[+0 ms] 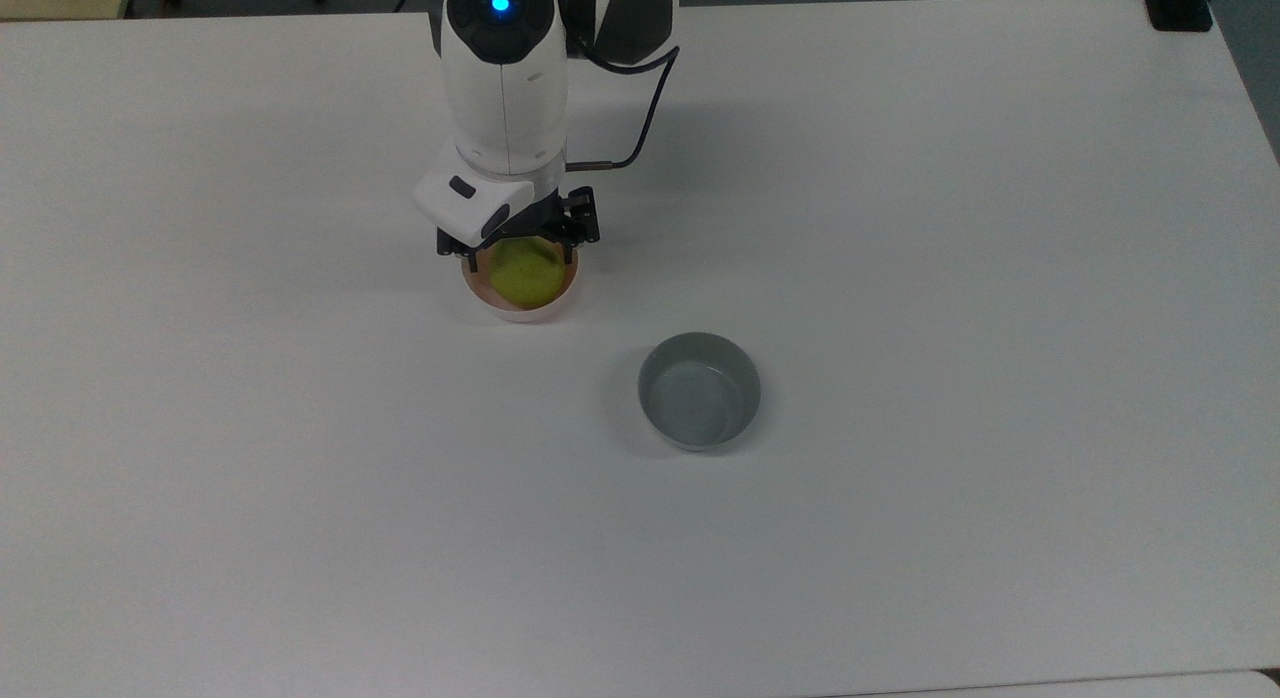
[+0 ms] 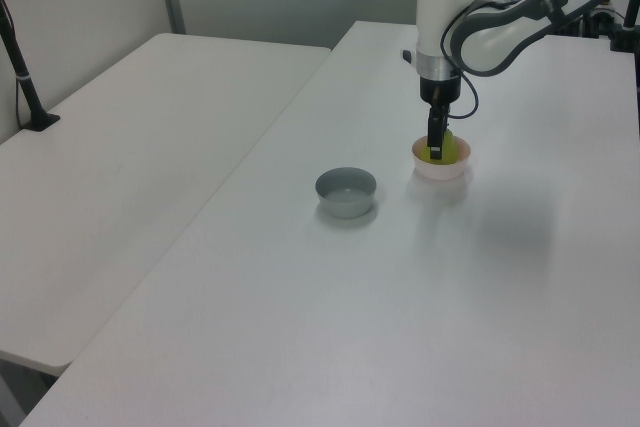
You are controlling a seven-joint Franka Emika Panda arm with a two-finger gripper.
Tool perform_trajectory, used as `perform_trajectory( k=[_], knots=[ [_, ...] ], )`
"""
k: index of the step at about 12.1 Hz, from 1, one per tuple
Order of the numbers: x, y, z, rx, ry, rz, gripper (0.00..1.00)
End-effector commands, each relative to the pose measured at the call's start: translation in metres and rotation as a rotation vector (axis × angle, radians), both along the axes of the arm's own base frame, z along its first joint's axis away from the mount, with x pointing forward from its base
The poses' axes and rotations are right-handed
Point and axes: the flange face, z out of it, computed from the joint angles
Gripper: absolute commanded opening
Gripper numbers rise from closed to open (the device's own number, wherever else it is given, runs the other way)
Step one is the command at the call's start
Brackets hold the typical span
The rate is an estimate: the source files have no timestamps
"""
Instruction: Place the pear in the bowl
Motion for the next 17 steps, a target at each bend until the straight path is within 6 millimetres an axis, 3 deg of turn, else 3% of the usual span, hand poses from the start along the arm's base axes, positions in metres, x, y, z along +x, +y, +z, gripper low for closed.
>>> perform_trajectory(
  k=[1, 7, 11, 14, 17],
  knots=[
    [0.007, 0.002, 0.045, -0.019, 0.035, -0.042, 1.0],
    [0.008, 0.009, 0.175, -0.016, 0.014, -0.174, 1.0],
    [-0.026, 0.008, 0.238, 0.0, -0.011, -0.183, 1.0],
    [-0.053, 0.006, 0.263, 0.005, 0.0, -0.186, 1.0],
    [-0.054, 0.003, 0.265, 0.005, 0.0, -0.191, 1.0]
  ],
)
